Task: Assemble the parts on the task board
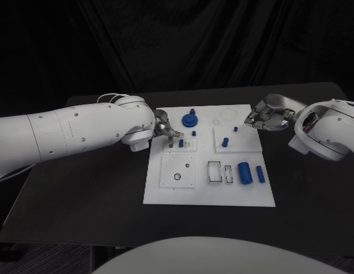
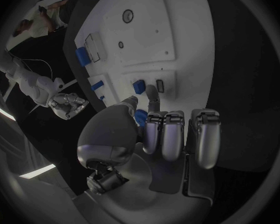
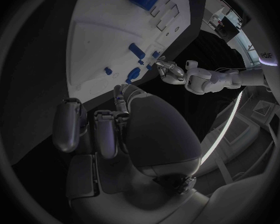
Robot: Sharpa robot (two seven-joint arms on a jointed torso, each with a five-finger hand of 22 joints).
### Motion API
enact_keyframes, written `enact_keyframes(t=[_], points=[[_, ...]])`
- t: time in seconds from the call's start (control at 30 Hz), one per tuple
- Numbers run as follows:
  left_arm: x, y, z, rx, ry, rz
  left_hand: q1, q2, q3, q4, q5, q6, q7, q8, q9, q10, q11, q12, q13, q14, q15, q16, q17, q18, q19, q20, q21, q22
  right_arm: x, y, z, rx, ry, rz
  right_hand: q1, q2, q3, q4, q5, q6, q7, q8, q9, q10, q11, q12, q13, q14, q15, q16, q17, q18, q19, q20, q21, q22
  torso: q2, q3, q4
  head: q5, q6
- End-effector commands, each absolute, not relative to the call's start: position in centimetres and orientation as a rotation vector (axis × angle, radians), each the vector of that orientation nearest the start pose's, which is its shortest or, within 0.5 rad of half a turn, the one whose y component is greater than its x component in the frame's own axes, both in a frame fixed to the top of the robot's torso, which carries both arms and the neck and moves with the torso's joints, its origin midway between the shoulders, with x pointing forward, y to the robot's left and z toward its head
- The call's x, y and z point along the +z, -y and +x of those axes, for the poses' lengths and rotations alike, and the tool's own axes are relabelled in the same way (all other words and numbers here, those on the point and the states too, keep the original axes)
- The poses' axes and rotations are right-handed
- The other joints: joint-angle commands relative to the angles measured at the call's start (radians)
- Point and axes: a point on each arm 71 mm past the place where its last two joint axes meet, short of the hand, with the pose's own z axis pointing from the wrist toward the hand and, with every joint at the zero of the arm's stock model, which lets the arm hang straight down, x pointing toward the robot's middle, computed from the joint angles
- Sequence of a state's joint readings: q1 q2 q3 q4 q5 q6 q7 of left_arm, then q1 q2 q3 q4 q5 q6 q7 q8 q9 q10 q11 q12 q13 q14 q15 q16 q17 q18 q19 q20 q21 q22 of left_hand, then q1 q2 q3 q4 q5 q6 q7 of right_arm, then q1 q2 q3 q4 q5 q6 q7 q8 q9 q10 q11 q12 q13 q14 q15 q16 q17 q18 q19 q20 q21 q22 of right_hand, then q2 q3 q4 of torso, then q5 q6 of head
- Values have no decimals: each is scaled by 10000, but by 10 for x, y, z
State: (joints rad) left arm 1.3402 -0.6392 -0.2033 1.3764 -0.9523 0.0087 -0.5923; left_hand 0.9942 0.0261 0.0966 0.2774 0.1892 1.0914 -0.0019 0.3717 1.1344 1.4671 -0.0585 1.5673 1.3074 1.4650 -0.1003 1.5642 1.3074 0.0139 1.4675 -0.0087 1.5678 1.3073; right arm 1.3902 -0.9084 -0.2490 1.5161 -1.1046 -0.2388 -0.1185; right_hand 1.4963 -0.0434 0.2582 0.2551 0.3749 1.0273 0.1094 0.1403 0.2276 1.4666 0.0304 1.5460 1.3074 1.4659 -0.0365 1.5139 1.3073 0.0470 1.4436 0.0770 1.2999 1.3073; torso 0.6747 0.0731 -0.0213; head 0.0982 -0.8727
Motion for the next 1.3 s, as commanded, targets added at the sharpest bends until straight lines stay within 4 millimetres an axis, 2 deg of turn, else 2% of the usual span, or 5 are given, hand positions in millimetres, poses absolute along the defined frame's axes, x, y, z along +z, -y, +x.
enact_keyframes(t=[0.03, 0.4, 0.83, 1.07, 1.3], points=[[-205, -167, 514, -3821, -22013, -2518, 151, -5, -73, -16, 57, -68, -4, 59, 95, 1037, -81, 35, 2634, 1058, -83, 66, 2634, -139, 1033, 61, 30, 2635, -180, 246, 492, 6202, -18753, 1016, 65, 20, 61, -2, 37, -7, 36, -56, 16, 638, 60, -35, 2316, 787, 68, -39, 2040, 184, -61, 20, -58, 1764, 11, -4, -12, 22, 1], [-179, -184, 536, -2949, -22188, -2484, 490, 92, -60, -45, 178, -237, -8, 92, 339, 1037, -90, 35, 2634, 1058, -97, 66, 2634, -139, 1033, 66, 30, 2635, -181, 246, 492, 6172, -18829, 1000, 63, 22, 68, -5, 41, -5, 35, -55, 19, 635, 60, -37, 2314, 785, 69, -44, 2035, 184, -63, 21, -62, 1763, 11, 16, 8, 17, 1], [-180, -192, 550, -2090, -22401, -2266, 721, 61, -87, -97, 128, -380, 33, -8, 384, 1037, -59, 35, 2634, 1058, -74, 66, 2634, -139, 1033, 88, 30, 2635, -181, 244, 491, 6208, -18897, 955, 63, 22, 68, -5, 41, -5, 35, -55, 19, 635, 60, -37, 2314, 785, 69, -44, 2035, 184, -63, 21, -62, 1763, 9, 2, 15, 50, 1], [-182, -196, 559, -1867, -22400, -2263, 772, 70, -235, 27, -143, -604, 144, -309, 312, 1037, 34, 35, 2634, 1058, 3, 66, 2634, -139, 1033, 156, 30, 2635, -181, 243, 491, 6239, -18899, 940, 60, 31, 78, -5, 43, -1, 35, -53, 24, 631, 60, -40, 2311, 782, 70, -52, 2027, 182, -60, 22, -55, 1766, 11, -12, 4, 18, 1], [-186, -195, 562, -1814, -22431, -2031, 814, 92, -340, 59, -202, -814, 239, -536, 271, 1037, 117, 35, 2634, 1058, 75, 66, 2634, -139, 1033, 220, 30, 2635, -181, 244, 490, 6253, -18862, 962, 60, 31, 78, -5, 43, -1, 35, -53, 24, 631, 60, -40, 2311, 782, 70, -52, 2027, 182, -60, 22, -55, 1766, 1, 15, 10, -15, 1]])
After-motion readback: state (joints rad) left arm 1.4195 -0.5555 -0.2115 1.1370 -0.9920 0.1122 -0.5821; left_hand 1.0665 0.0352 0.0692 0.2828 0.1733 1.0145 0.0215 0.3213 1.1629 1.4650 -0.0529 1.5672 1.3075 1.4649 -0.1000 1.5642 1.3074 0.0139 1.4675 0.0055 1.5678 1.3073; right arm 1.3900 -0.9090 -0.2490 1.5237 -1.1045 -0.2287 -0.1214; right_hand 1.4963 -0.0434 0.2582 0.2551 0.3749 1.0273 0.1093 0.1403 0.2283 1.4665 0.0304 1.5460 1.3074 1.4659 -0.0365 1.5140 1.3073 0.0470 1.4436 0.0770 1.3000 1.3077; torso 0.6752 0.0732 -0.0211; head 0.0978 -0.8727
